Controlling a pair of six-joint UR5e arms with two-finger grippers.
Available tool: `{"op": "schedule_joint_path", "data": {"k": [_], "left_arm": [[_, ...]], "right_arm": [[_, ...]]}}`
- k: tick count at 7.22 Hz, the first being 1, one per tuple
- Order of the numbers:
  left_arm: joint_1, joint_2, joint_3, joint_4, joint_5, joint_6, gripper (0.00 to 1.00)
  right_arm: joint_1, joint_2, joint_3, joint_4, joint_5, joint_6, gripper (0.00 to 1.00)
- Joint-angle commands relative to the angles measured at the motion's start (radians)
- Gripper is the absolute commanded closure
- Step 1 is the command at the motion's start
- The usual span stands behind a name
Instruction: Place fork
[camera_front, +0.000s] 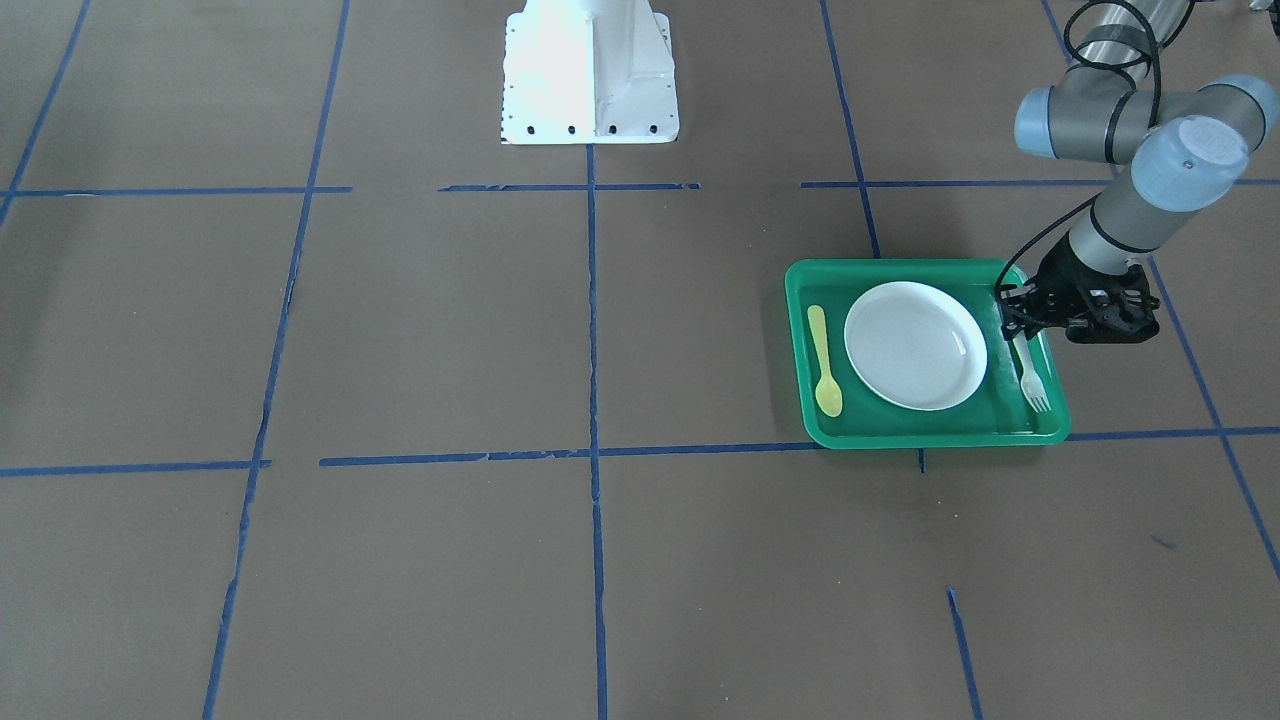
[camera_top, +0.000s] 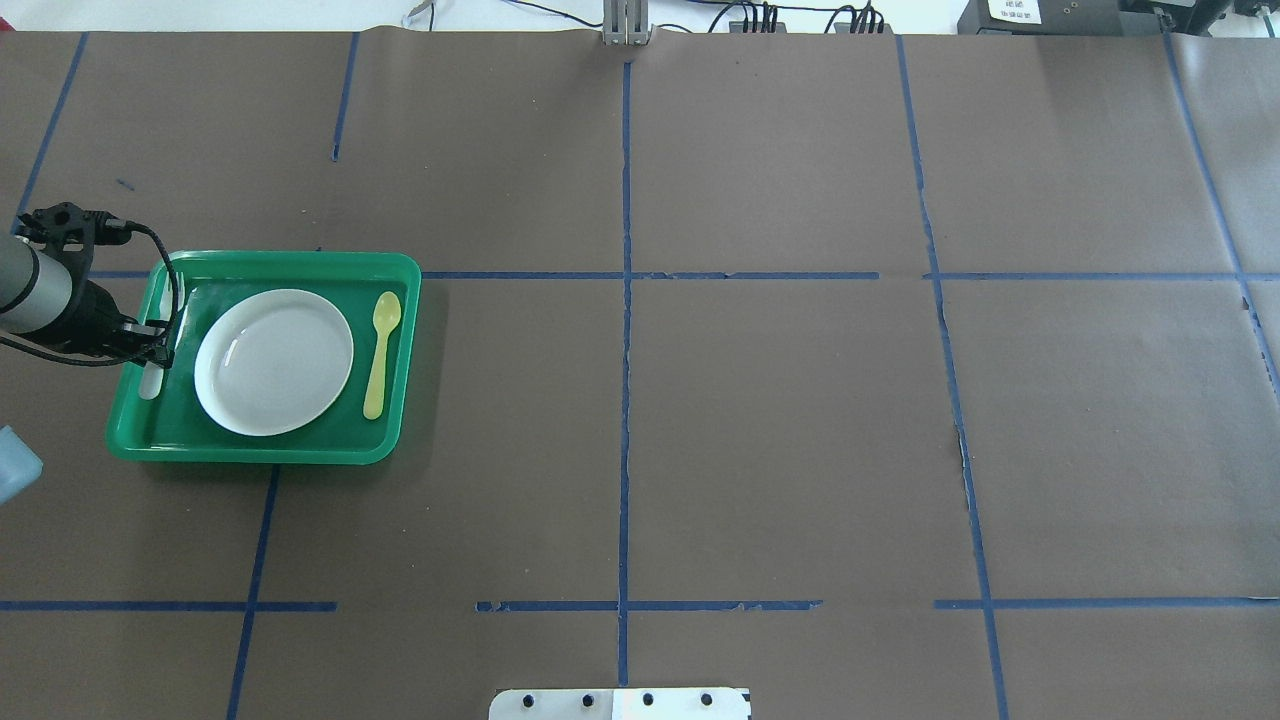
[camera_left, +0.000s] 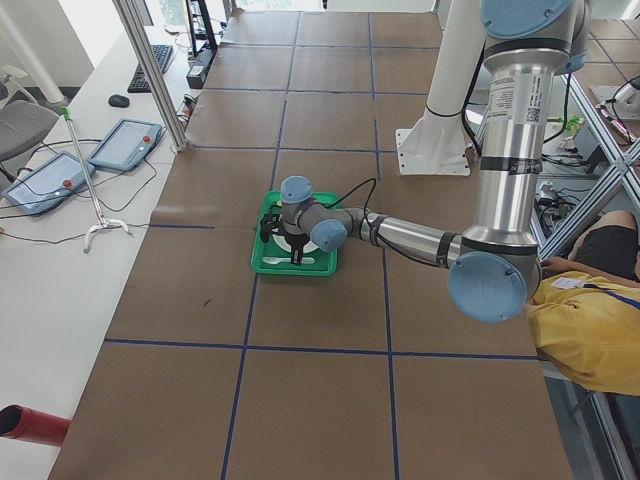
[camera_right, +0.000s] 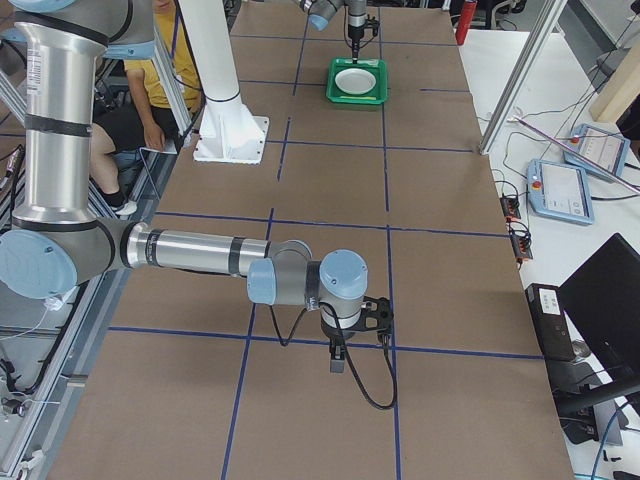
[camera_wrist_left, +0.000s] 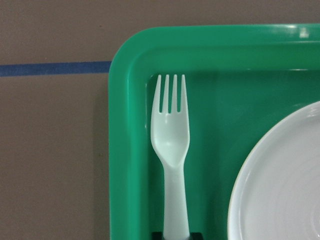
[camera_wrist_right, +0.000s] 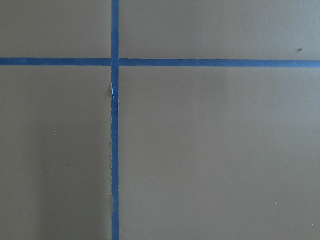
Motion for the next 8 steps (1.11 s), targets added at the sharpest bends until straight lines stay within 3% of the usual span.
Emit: {"op": "schedule_joint_path", "data": {"k": [1,3,4,6,8], "left_arm": [[-0.002,0.001,-0.008,0.002,0.001,0.007,0.01],[-0.025,0.020,-0.055,0.015,-0.001,0.010,0.00],[-0.098,0.027,-0.058,0.014,-0.018,0.015,0.00],[-0.295,0.082,-0.057,0.029,-0.120,0.309,0.00],[-0.509,0.085,-0.057,0.258,-0.122,0.695,0.00]], "right_arm": [[0.000,0.000,0.000,0.000,0.001,0.000,0.00],[0.000,0.000,0.000,0.001,0.001,0.000,0.00],[0.000,0.000,0.000,0.000,0.001,0.000,0.00],[0.000,0.000,0.000,0.000,0.001,0.000,0.00],[0.000,0.000,0.000,0.000,-0.001,0.000,0.00]]}}
